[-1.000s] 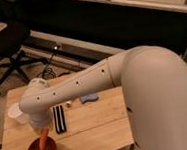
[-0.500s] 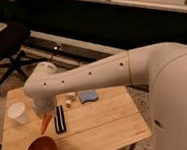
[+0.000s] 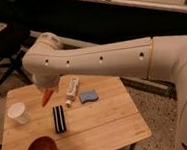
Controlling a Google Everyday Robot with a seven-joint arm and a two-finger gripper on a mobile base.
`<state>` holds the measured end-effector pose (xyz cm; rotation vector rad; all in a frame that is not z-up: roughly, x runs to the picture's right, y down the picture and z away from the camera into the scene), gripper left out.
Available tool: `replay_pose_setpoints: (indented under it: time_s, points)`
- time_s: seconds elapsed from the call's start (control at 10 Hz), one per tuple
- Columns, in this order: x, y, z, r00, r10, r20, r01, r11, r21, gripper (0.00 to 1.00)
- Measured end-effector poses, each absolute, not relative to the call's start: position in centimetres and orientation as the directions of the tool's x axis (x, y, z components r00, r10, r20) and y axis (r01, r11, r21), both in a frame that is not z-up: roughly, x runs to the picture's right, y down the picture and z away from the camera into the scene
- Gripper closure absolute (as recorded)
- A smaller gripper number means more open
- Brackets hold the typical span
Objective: Place the pepper in the ceramic cup
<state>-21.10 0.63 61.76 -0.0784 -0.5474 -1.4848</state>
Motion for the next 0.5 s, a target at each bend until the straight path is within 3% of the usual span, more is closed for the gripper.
replay_pose_setpoints:
  time_s: [0.5]
  points:
    - [-26.0, -0.7, 61.6, -0.09, -0.936, 0.341, 0.958, 0.013, 0.287, 1.0]
